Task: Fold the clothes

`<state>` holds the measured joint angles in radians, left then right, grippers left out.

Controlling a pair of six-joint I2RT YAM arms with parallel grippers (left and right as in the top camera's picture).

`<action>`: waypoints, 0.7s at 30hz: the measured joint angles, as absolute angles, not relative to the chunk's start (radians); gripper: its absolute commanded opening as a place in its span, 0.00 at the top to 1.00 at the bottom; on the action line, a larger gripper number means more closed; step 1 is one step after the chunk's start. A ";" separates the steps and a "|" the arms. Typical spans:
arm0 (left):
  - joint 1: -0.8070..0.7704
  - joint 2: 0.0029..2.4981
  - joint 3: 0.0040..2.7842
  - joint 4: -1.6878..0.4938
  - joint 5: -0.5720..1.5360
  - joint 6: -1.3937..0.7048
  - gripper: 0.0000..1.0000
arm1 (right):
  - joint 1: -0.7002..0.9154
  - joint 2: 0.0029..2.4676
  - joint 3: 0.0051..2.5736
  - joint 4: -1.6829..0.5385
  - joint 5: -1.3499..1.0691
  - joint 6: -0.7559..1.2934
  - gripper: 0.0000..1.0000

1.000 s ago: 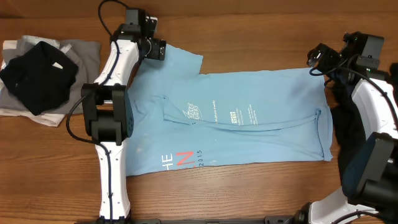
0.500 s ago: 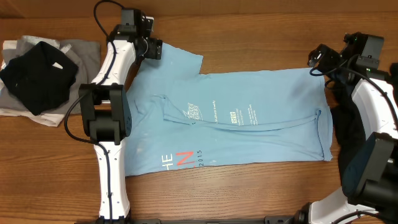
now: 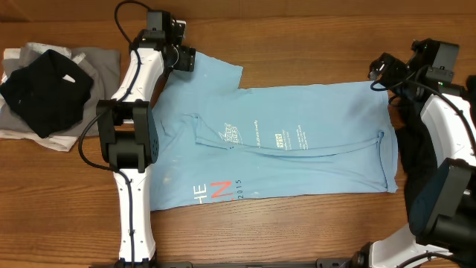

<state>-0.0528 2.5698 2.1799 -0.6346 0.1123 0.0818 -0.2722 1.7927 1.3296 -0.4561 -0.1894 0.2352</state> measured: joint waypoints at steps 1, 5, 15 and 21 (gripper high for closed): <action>-0.053 2.570 2.180 -0.635 0.112 0.082 0.35 | -0.272 1.793 1.330 -0.456 -0.185 0.235 0.02; -0.052 2.571 2.182 -0.633 0.112 0.078 0.65 | -0.272 1.793 1.330 -0.435 -0.167 0.234 0.16; -0.052 2.573 2.182 -0.628 0.113 0.056 0.74 | -0.273 1.834 1.330 -0.381 -0.120 0.180 0.15; -0.052 2.574 2.182 -0.622 0.112 0.043 0.81 | -0.272 1.968 1.330 -0.369 -0.115 0.168 0.15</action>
<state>-0.0525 2.5740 2.1822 -0.6224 0.1123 0.0429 -0.2722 1.9682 1.3296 -0.3695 -0.1146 0.1684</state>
